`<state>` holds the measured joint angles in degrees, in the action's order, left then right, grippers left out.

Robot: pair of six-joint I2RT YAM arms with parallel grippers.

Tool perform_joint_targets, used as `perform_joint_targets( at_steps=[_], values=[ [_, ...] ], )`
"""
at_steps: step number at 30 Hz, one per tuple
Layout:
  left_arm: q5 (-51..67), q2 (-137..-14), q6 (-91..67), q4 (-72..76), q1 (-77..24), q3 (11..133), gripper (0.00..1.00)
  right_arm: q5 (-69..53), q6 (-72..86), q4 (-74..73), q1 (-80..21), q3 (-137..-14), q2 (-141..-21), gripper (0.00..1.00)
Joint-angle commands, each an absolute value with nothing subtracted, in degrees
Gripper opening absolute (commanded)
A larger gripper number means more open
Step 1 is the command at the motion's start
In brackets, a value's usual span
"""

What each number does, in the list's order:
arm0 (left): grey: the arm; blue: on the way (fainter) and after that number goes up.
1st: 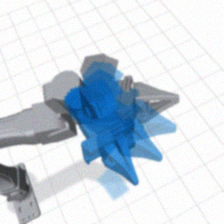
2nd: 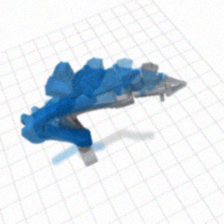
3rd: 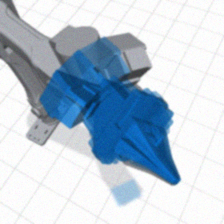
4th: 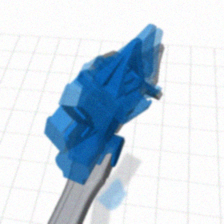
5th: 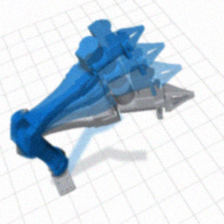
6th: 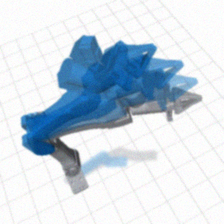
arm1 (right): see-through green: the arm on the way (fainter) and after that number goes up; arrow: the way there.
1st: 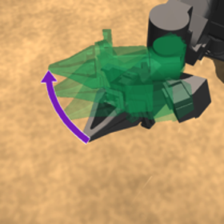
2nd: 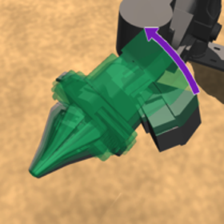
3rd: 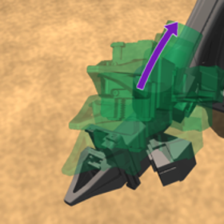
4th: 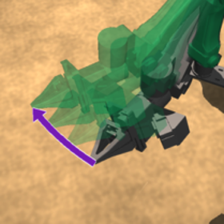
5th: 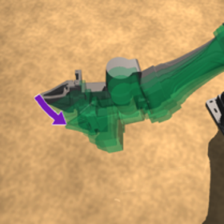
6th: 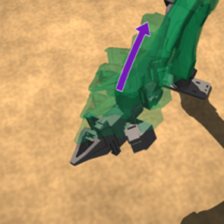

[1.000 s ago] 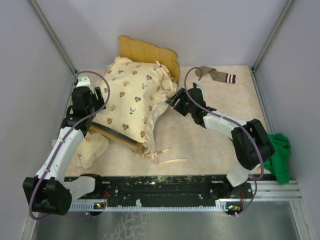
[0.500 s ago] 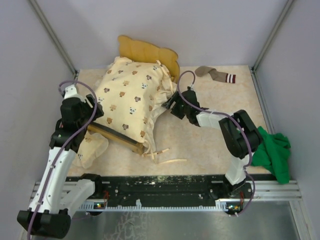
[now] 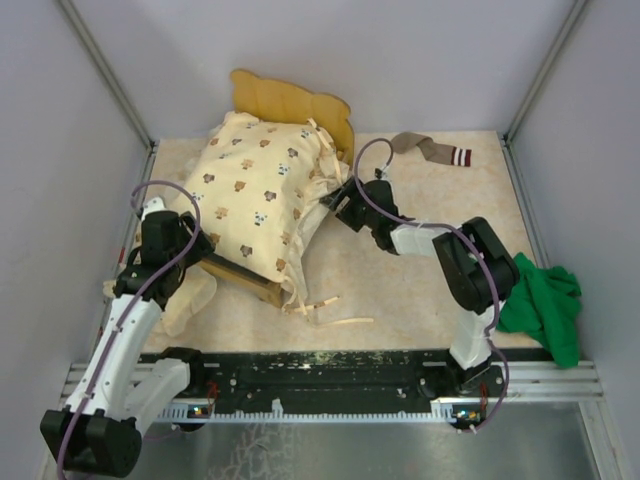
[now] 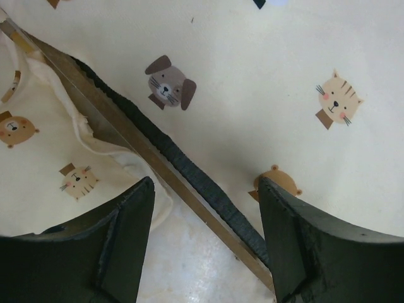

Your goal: Set up the pet bed

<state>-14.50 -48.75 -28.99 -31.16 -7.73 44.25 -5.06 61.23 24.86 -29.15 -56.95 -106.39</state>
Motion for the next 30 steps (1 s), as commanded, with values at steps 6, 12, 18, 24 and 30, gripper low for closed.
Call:
perform_joint_targets(
  at_steps=[6, 12, 18, 24, 30],
  values=[
    [-14.8, -49.2, -32.8, -28.3, -7.9, 41.8, 0.72, -3.5, 62.4, 27.5, -29.9, -63.6, -107.2, 0.74],
    [-13.5, -49.6, -34.3, -26.1, -7.9, 38.7, 0.69, -7.8, 63.9, 28.0, -29.9, -68.9, -115.2, 0.71],
    [-11.5, -51.7, -34.0, -24.7, -7.9, 37.9, 0.64, -4.3, 64.2, 26.2, -30.0, -67.4, -114.7, 0.51],
    [-6.7, -53.7, -31.4, -22.2, -7.9, 37.6, 0.55, 1.0, 60.7, 19.4, -30.0, -62.3, -108.3, 0.26],
    [1.4, -54.8, -29.0, -18.4, -8.0, 37.0, 0.48, 6.1, 59.6, 18.1, -29.9, -47.3, -95.7, 0.24]
  ],
)
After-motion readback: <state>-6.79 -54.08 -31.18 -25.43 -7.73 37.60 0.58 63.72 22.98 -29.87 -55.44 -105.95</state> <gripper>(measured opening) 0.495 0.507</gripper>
